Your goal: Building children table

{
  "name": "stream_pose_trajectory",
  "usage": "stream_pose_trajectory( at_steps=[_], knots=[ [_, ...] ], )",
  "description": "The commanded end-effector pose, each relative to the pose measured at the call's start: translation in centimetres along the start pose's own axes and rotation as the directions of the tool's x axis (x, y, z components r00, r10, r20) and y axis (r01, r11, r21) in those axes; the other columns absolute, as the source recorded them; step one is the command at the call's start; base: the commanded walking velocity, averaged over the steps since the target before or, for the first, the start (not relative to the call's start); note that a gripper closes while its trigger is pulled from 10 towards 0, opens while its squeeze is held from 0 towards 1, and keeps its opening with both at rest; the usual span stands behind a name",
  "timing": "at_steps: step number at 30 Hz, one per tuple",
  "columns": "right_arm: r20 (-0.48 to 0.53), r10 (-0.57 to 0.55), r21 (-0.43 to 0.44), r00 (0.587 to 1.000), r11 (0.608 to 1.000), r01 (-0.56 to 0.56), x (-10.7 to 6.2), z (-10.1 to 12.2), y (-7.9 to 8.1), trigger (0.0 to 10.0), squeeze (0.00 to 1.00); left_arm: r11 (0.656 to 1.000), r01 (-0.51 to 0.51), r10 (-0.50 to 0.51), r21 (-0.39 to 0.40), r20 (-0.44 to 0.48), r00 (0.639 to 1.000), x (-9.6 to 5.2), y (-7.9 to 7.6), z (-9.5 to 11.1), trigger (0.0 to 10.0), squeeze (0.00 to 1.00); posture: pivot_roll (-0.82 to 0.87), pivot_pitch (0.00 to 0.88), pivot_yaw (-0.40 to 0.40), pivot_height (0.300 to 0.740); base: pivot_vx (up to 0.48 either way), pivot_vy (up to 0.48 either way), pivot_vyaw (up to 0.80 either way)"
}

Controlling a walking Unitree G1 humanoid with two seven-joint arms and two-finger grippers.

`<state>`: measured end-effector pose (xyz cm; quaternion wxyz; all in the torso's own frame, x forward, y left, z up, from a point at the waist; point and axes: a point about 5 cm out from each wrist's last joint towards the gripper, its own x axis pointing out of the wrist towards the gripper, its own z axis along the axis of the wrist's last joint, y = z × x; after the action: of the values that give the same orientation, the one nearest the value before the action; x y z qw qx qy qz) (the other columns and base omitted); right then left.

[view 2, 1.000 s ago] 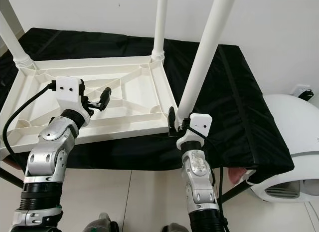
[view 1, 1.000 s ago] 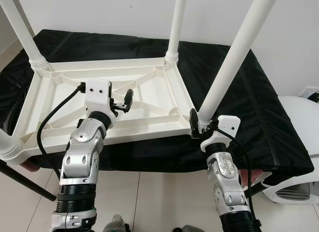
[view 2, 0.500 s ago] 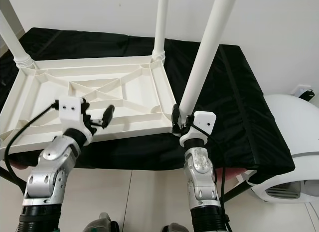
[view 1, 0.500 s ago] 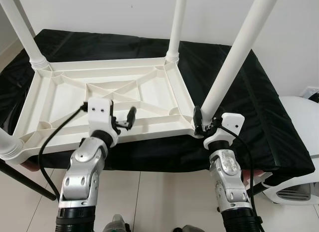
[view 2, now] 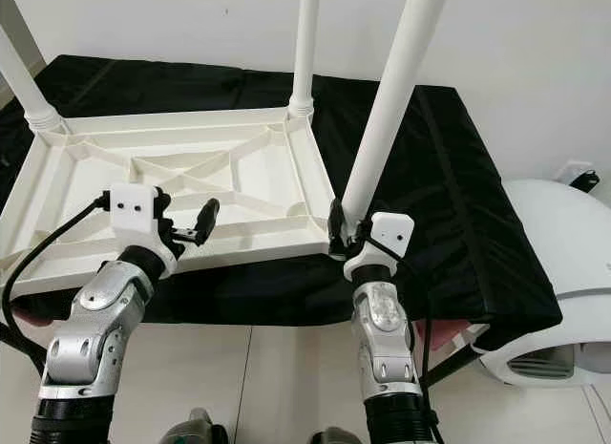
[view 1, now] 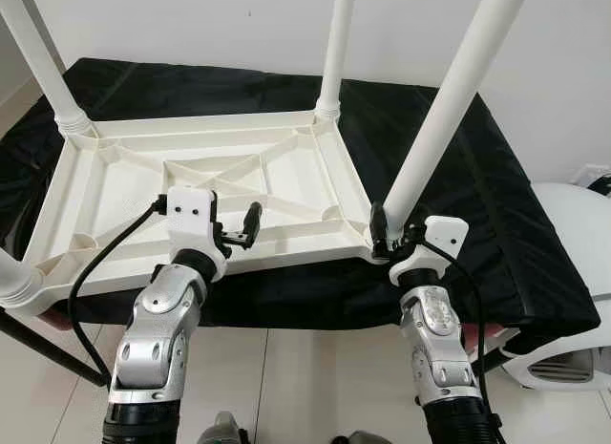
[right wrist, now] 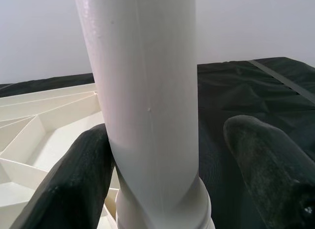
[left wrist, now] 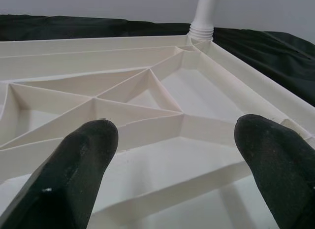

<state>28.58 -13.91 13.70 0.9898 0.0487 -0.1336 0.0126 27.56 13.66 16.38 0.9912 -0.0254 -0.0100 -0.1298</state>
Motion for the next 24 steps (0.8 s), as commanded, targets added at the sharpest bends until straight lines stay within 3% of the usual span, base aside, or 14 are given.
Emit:
stream_pose_trajectory(
  at_steps=[1, 24],
  knots=[
    [-0.004, -0.001, -0.003, 1.000, 1.000, 0.001, 0.0, -0.2, -0.1, 10.0, 0.00, 0.999, 0.033, -0.033, 0.005, -0.006, 0.999, -0.3, -0.3, -0.2, 10.0, 0.00, 0.02, 0.000, 0.000, 0.740, 0.000, 0.000, 0.00],
    [-0.005, 0.038, -0.036, 0.999, 0.999, -0.039, 0.3, -0.3, -0.1, 10.0, 0.00, 0.989, -0.146, 0.145, -0.001, 0.083, 0.986, -0.9, 1.4, 0.2, 10.0, 0.00, 0.03, 0.031, 0.003, 0.740, 0.000, 0.000, 0.00]
  ],
)
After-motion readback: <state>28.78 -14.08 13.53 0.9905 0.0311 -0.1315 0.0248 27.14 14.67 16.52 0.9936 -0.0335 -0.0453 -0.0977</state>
